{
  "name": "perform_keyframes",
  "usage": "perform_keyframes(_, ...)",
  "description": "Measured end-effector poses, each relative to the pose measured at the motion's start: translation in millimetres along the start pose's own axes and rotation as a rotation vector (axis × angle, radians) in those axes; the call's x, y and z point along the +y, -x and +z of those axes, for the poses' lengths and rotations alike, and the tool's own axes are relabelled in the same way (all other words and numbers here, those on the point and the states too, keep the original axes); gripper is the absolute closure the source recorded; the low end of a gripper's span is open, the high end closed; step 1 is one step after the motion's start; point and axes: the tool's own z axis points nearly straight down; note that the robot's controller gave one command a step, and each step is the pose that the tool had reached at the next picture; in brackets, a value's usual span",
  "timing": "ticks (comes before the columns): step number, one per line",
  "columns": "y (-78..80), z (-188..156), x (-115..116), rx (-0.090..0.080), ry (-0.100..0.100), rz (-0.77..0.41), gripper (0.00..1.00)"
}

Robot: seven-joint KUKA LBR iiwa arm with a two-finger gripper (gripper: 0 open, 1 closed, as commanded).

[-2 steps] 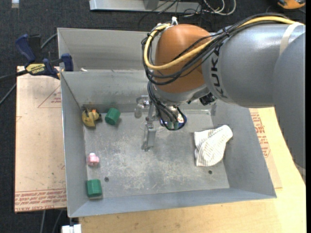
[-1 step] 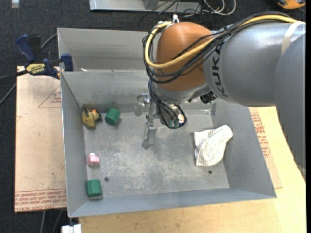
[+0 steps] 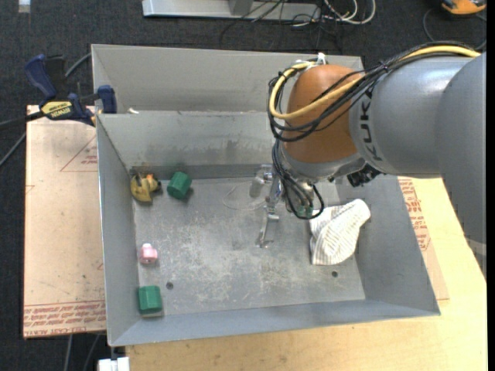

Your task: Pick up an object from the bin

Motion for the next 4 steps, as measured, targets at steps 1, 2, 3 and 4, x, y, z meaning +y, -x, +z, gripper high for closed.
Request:
perform_keyframes(1,13.2,4,21,-0.016,0.005,-0.138,0.0)
perform_keyframes(2,42.1,-2,-29,-0.005,0.002,0.009,0.0)
perform_keyframes(3,55.9,42,-17,-0.015,0.007,-0.042,0.0)
perform_keyframes(4,68.9,60,-90,-0.008,0.0,-0.002,0.0)
